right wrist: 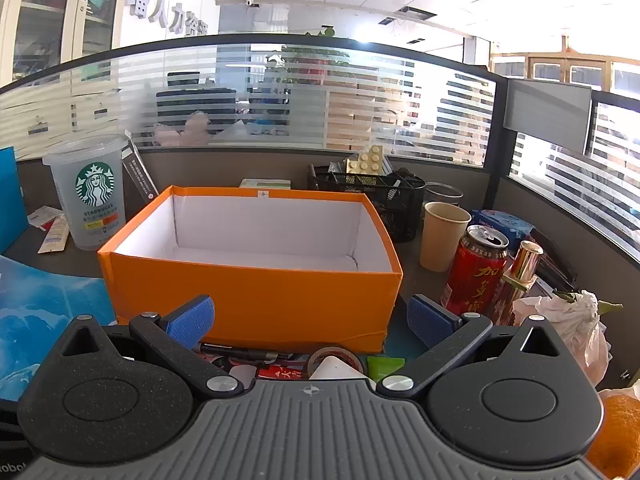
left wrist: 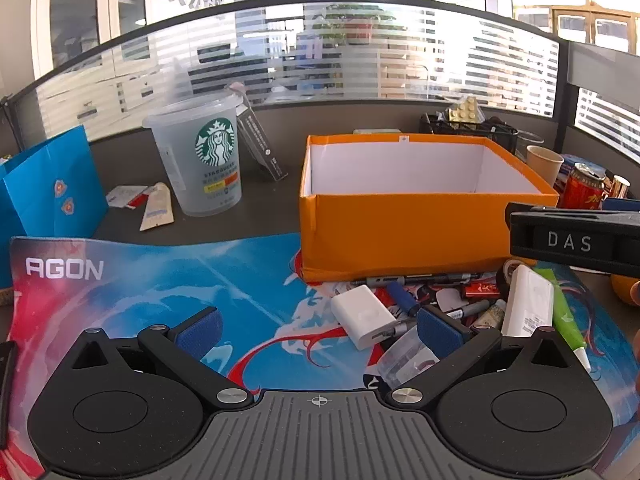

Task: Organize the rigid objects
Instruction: 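Move both grippers toward the pile of items in front of the orange box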

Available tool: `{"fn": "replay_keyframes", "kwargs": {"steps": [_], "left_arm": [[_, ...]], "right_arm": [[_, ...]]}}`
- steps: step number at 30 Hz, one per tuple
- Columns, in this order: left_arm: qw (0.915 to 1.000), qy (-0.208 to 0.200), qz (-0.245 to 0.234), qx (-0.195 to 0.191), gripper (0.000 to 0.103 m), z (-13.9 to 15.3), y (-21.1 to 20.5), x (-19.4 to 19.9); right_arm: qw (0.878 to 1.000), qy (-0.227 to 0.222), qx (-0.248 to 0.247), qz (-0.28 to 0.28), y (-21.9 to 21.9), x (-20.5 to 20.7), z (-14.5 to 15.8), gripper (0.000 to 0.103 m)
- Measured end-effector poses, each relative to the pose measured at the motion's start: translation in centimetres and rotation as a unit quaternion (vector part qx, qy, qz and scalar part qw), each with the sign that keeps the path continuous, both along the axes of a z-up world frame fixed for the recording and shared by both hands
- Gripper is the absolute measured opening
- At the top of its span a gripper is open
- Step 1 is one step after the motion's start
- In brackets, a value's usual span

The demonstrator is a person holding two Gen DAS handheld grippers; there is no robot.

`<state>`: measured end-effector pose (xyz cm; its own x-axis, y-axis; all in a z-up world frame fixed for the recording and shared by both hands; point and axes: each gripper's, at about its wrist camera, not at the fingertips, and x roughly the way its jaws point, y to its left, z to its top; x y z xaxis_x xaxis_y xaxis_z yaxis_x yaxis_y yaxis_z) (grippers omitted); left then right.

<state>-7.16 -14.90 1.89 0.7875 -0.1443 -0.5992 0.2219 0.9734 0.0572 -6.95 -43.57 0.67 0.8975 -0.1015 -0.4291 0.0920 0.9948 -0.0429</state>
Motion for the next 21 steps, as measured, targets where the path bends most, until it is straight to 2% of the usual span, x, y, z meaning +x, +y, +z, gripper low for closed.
{"fn": "replay_keyframes", "kwargs": {"steps": [11,21], "left_arm": [[0.9999,0.013,-0.009,0.005,0.103,-0.6,-0.8,1.0],[0.9996,0.024,-0.014,-0.009,0.103,-1.4,-0.9,1.7]], "right_arm": [[1.0,0.007,0.003,-0.001,-0.3,0.4,-0.3,0.103],[1.0,0.009,0.002,-0.002,-0.2,0.6,-0.4,0.103]]}}
